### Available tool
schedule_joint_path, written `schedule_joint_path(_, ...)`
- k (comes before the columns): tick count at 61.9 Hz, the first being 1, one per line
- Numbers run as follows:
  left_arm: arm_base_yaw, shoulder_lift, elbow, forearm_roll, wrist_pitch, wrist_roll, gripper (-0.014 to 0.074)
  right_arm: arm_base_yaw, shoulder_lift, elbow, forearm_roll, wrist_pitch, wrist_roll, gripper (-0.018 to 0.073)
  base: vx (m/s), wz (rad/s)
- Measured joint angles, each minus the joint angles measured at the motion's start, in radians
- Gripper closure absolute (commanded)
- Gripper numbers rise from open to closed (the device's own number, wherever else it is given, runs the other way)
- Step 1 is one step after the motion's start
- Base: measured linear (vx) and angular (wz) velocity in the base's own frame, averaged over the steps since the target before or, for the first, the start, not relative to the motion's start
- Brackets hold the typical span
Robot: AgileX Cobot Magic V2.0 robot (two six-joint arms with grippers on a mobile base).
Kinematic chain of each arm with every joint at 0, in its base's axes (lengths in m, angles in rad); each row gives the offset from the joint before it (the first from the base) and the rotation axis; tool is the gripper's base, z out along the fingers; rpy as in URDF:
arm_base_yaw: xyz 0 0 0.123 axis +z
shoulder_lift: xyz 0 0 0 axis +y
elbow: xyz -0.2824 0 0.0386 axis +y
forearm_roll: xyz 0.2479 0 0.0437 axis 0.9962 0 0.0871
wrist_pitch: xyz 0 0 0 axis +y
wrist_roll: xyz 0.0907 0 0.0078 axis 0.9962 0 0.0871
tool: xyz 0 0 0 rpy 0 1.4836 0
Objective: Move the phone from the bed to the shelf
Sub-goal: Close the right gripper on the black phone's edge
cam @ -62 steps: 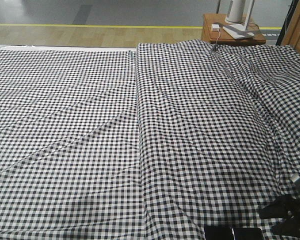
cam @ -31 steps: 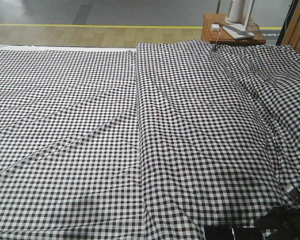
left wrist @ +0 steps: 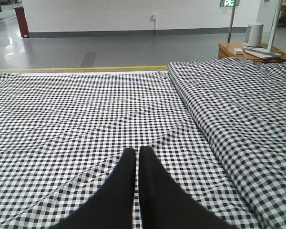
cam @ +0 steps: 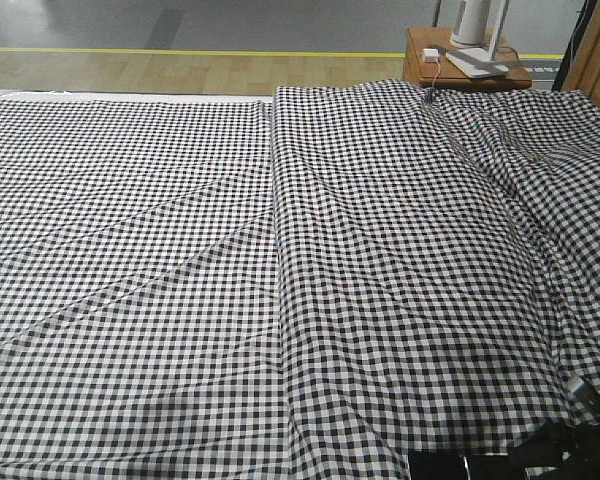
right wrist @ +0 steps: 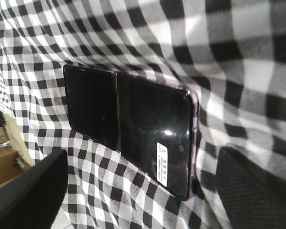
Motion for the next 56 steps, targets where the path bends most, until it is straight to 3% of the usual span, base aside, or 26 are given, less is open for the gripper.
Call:
schedule_joint_path(15,0.000,0.000,0.000,0.000,0.000,0.000,0.0596,0.000,0.061,-0.001,0.038,0.018,0.000,-0.0032,0.00,0.00)
schedule_joint_path(37,0.000,0.000,0.000,0.000,0.000,0.000,0.0596,0.002,0.146,-0.006,0.205,0.092,-0.062,-0.0032,0.00,0.00)
schedule_joint_path(56,0.000,0.000,0.000,0.000,0.000,0.000,0.0596,0.109,0.165,-0.009,0.227,0.081,-0.104,0.0021,0.00,0.00)
